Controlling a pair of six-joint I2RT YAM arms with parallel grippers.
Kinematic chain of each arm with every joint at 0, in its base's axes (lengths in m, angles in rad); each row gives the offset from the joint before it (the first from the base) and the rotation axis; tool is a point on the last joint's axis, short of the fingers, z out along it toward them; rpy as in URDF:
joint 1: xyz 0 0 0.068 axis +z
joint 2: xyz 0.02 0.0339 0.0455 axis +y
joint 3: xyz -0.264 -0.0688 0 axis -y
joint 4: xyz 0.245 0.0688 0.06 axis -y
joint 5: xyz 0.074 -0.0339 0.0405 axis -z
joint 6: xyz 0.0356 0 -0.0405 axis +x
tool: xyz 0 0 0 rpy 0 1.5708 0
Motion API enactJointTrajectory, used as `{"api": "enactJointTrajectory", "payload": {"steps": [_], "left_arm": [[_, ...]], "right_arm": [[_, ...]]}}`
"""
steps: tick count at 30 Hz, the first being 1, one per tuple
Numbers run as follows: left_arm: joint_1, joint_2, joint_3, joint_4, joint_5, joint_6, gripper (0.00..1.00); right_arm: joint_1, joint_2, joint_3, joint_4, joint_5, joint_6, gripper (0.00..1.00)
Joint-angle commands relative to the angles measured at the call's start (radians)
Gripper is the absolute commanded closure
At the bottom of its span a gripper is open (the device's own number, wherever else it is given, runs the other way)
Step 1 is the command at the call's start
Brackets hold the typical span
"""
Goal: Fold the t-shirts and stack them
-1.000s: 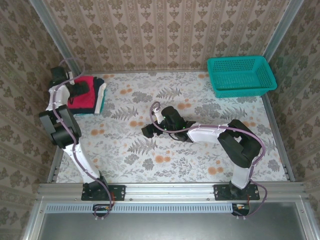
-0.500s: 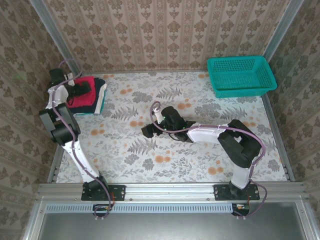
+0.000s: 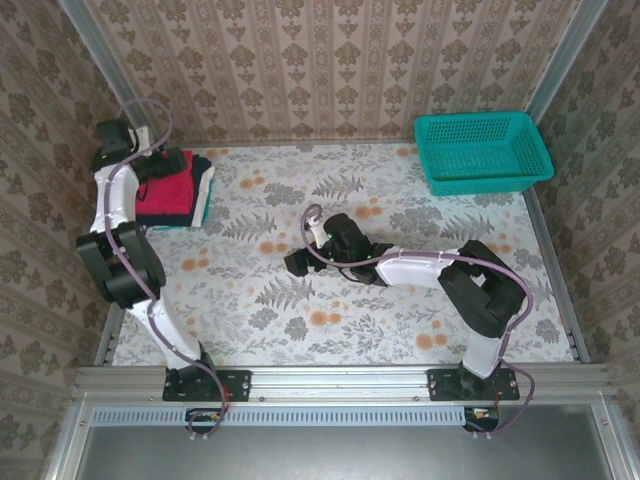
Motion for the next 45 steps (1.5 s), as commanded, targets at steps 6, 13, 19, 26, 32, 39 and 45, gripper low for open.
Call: {"api": "enactJointTrajectory", "payload": {"steps": [6, 13, 19, 26, 32, 39, 45], "left_arm": [[-0.117, -0.392, -0.435, 0.24, -0.079, -0.034, 0.0], [-0.302, -0.732, -0.98, 0.598, -0.273, -0.059, 0.0], [-0.328, -0.863, -1.255, 0.755, -0.333, -0.009, 0.0], [-0.328, -0.805, -1.434, 1.045, -0.332, 0.139, 0.0], [-0.288, -0.621, -1.423, 1.289, -0.199, 0.128, 0.0], [-0.265, -0.392, -1.341, 1.397, -0.135, 0.123, 0.0], [-0.267, -0.352, -1.322, 1.394, -0.182, 0.105, 0.0]], "right_arm": [[-0.039, -0.205, -0.093, -0.017, 0.185, -0.061, 0.0], [-0.128, -0.479, -0.26, -0.043, 0.406, -0.114, 0.0], [-0.307, -0.706, -0.471, -0.009, 0.431, -0.246, 0.0], [-0.539, -0.808, -0.648, 0.071, 0.425, -0.356, 0.0], [-0.73, -0.655, -0.744, 0.348, 0.289, -0.278, 0.0], [-0.78, -0.456, -0.669, 0.496, 0.211, -0.216, 0.0], [-0.783, -0.232, -0.635, 0.65, 0.18, -0.208, 0.0]]}}
